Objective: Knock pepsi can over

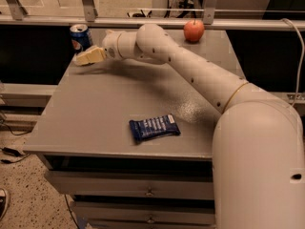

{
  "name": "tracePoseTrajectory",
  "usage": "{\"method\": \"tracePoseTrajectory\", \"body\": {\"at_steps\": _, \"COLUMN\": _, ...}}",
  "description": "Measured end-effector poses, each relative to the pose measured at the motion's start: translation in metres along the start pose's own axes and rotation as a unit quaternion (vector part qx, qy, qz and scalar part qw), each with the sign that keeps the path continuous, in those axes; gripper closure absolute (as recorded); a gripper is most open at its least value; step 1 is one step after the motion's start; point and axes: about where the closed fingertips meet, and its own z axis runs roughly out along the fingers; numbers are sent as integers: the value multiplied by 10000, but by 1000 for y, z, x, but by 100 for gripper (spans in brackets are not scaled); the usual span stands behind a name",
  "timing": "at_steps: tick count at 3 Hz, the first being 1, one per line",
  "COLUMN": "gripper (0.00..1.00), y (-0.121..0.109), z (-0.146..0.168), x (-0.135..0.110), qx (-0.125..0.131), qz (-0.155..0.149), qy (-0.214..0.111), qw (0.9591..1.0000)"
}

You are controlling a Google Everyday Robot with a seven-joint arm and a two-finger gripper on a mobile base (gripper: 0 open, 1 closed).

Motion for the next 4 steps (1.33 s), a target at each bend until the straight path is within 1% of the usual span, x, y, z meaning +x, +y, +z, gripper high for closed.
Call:
{"method": "tracePoseTrajectory", "body": {"at_steps": 1, "gripper": 18, "y": 4, "z": 5, "x": 6, "qx": -39, "qz": -39, "qy": -1, "qw": 10000}}
{"method": "tracePoseTrajectory", "body": {"at_steps": 2, "gripper": 42, "y": 7, "z": 7, "x": 7, "qx": -68, "qz": -79, "qy": -40, "qw": 9999}}
{"method": "tracePoseTrajectory", "body": {"at_steps": 3, "gripper": 72, "y": 4, "z": -5, "x": 3, "qx": -26, "qz": -195, "qy": -66, "qw": 9998}}
{"method": "tracePoseTrajectory", "body": {"at_steps": 4, "gripper": 96, "y": -4, "z": -22, "x": -7, "qx": 88, "qz": -418, "qy": -70, "qw": 9991}}
